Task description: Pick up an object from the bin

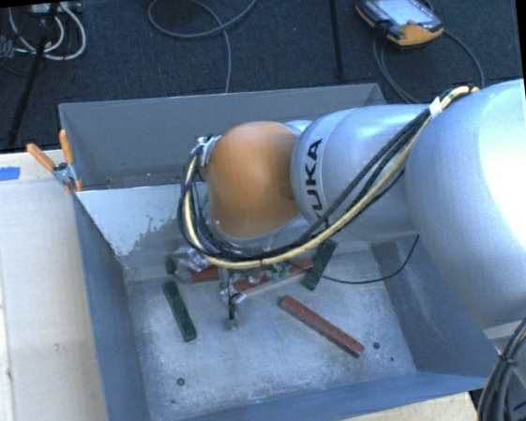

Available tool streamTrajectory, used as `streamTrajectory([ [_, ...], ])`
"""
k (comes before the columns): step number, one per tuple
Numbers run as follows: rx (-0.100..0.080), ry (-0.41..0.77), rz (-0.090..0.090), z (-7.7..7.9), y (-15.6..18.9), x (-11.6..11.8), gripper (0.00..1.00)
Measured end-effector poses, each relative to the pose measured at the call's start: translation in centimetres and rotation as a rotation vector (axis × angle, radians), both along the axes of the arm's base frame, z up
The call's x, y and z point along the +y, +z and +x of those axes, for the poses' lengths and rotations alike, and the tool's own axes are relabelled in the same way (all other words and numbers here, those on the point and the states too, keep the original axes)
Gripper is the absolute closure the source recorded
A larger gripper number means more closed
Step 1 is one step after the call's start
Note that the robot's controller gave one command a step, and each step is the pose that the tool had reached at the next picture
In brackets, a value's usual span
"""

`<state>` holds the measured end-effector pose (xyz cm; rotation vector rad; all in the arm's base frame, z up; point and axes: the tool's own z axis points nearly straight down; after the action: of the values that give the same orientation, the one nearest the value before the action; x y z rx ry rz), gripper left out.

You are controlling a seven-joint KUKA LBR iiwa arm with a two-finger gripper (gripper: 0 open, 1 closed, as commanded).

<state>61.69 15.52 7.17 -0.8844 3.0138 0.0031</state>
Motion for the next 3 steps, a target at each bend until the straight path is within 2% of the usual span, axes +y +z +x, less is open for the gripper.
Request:
streamTrajectory([
  [1, -0.004, 0.262, 0.002, 0.47, -0.08, 7.35, 1.00],
  [2, -0.002, 0.260, 0.001, 0.45, -0.17, 7.21, 0.00],
  [3, -0.001, 0.259, 0.001, 0.45, -0.19, 7.20, 0.00],
])
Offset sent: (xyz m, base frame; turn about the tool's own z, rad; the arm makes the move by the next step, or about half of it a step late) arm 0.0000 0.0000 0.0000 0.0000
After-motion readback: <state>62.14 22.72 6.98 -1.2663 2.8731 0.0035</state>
